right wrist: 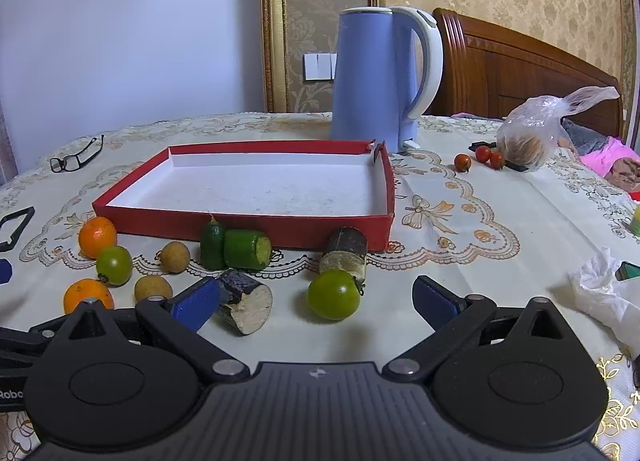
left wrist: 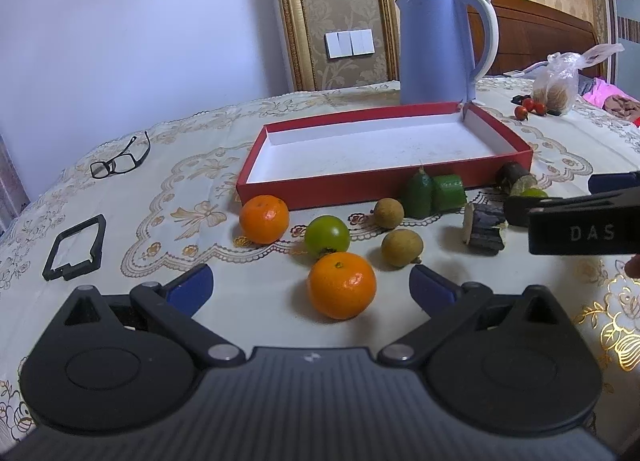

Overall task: Organize fruits
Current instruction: 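Move the left gripper toward the mandarin orange on the table, then close the left gripper on the mandarin orange and lift it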

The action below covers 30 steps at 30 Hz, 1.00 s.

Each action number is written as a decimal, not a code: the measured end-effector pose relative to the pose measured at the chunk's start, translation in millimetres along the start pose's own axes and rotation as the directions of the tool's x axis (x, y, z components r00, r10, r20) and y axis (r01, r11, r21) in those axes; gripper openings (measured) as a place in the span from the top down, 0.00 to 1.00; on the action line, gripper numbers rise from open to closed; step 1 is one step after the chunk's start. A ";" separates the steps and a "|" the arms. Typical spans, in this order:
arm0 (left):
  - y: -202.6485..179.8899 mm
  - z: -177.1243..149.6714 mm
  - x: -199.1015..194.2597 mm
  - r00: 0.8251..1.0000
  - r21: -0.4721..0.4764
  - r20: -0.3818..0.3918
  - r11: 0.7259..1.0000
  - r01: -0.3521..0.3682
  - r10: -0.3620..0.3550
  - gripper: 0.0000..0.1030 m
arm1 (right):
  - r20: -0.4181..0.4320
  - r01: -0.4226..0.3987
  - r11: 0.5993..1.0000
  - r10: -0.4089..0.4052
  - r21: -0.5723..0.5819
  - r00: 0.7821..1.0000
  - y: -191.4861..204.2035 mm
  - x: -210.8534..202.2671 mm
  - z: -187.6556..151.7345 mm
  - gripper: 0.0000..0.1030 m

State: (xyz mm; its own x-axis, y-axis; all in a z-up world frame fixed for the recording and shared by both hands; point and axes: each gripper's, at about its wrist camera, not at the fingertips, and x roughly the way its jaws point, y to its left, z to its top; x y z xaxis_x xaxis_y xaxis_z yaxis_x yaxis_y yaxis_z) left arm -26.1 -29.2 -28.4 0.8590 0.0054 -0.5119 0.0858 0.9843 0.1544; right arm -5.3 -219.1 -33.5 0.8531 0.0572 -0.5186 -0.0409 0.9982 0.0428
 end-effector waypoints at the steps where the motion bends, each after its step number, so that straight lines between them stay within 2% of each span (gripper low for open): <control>1: 1.2 -0.7 -0.3 1.000 0.000 0.002 1.000 0.005 -0.005 0.00 | 0.001 -0.009 1.000 0.009 0.001 1.000 -0.5 -1.0 -0.5 0.00; 5: 7.7 -2.2 -0.9 1.000 -0.011 0.004 0.999 0.030 -0.030 0.00 | 0.026 -0.006 1.000 0.007 -0.017 1.000 0.0 -7.0 -3.8 0.00; 10: 12.5 -1.4 1.5 1.000 -0.015 0.009 0.999 0.028 -0.028 0.00 | 0.031 -0.027 0.999 0.028 -0.026 0.999 1.3 -9.8 -6.3 0.00; 15: 8.7 -0.9 7.0 0.999 -0.006 -0.001 0.999 0.032 -0.032 0.00 | 0.044 -0.004 0.998 0.007 -0.060 0.999 6.1 -9.1 -9.1 0.00; 19: 5.4 -1.2 14.2 0.999 0.004 -0.017 0.999 0.037 -0.037 0.11 | 0.048 -0.021 0.998 0.024 -0.056 0.999 4.9 -10.5 -10.6 0.00; 27: 7.0 0.2 23.2 0.997 -0.014 -0.032 0.997 0.072 -0.073 0.19 | 0.050 -0.029 0.998 0.032 -0.054 0.998 4.4 -13.1 -11.0 0.00; 30: 7.1 1.3 25.8 0.995 -0.017 -0.040 0.996 0.087 -0.088 0.28 | 0.041 -0.032 0.998 0.034 -0.048 0.999 4.7 -12.2 -11.4 0.00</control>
State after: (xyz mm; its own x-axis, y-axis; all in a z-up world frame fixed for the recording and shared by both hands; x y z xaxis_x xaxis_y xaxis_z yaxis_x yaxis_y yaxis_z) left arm -2.7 -22.2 -39.4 0.8270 -0.0740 -0.5573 0.1519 0.9839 0.0947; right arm -21.9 -214.9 -36.7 0.8718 0.0902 -0.4815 -0.0929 0.9955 0.0182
